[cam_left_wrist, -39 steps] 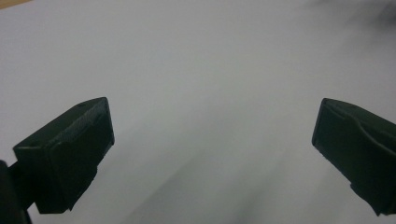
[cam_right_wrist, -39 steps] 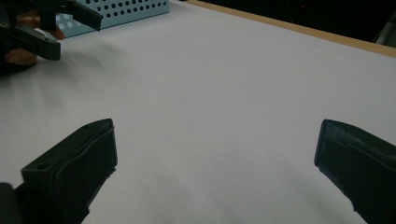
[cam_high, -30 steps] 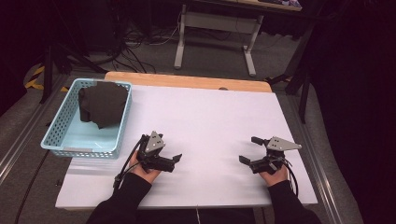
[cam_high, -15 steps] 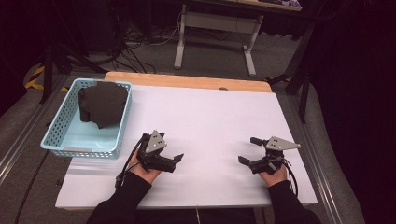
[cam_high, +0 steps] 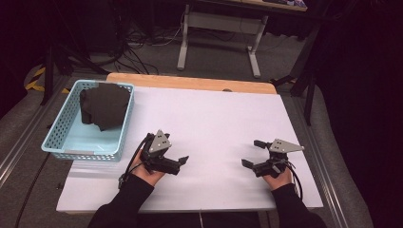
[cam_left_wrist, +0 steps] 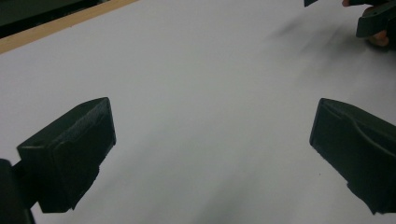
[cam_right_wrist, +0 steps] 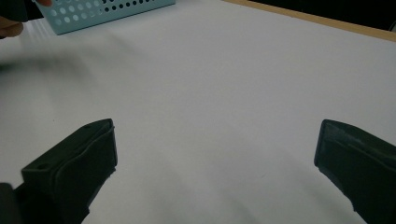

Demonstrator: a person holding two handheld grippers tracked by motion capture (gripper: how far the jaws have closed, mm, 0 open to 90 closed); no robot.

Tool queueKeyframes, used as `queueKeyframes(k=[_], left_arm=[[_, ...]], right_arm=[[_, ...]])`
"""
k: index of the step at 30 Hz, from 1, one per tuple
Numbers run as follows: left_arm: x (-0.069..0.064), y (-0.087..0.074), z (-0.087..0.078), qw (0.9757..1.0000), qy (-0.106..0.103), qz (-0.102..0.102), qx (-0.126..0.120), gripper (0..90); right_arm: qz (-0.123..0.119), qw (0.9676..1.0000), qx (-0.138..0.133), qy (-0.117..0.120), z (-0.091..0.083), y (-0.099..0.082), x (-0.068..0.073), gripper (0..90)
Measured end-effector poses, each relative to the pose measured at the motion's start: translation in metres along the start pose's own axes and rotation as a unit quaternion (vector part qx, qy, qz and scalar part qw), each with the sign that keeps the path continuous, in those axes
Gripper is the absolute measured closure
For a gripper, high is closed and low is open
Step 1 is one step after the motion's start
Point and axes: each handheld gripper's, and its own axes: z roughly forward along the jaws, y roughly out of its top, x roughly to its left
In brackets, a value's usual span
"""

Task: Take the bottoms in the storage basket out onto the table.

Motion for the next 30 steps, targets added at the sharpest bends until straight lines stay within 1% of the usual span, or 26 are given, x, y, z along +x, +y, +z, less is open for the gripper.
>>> queueKeyframes(k=[6, 9, 12, 14, 19, 25, 29, 30], left_arm=[[0.005, 0.004, -0.002, 1.0, -0.002, -0.009, 0.003, 1.4], [0.009, 0.009, -0.006, 0.9998, -0.002, -0.015, 0.01, 1.4], [0.011, 0.011, -0.008, 0.9998, -0.001, -0.016, 0.009, 1.4], [0.016, 0.015, -0.011, 0.9998, 0.005, -0.015, 0.01, 1.4], [0.022, 0.02, -0.017, 0.9997, 0.01, -0.017, 0.012, 1.3], [0.027, 0.022, -0.021, 0.9996, 0.008, -0.024, 0.016, 1.1], [0.03, 0.026, -0.023, 0.9996, 0.008, -0.019, 0.021, 0.6], [0.031, 0.027, -0.025, 0.9996, 0.012, -0.018, 0.021, 0.4]], right_arm=[[-0.005, 1.0, 0.005, 0.001, 0.002, 0.0, 0.002, 0.0], [-0.004, 1.0, 0.005, 0.002, 0.002, 0.0, 0.001, 0.0], [-0.004, 1.0, 0.006, 0.002, 0.002, 0.0, 0.001, 0.0], [-0.005, 1.0, 0.008, 0.002, 0.003, 0.0, 0.002, 0.0], [-0.005, 1.0, 0.008, 0.003, 0.003, 0.0, 0.002, 0.0], [-0.006, 0.9999, 0.009, 0.003, 0.003, 0.0, 0.002, 0.0], [-0.007, 0.9999, 0.009, 0.004, 0.003, 0.0, 0.002, 0.0], [-0.006, 0.9999, 0.009, 0.004, 0.003, 0.0, 0.002, 0.0]])
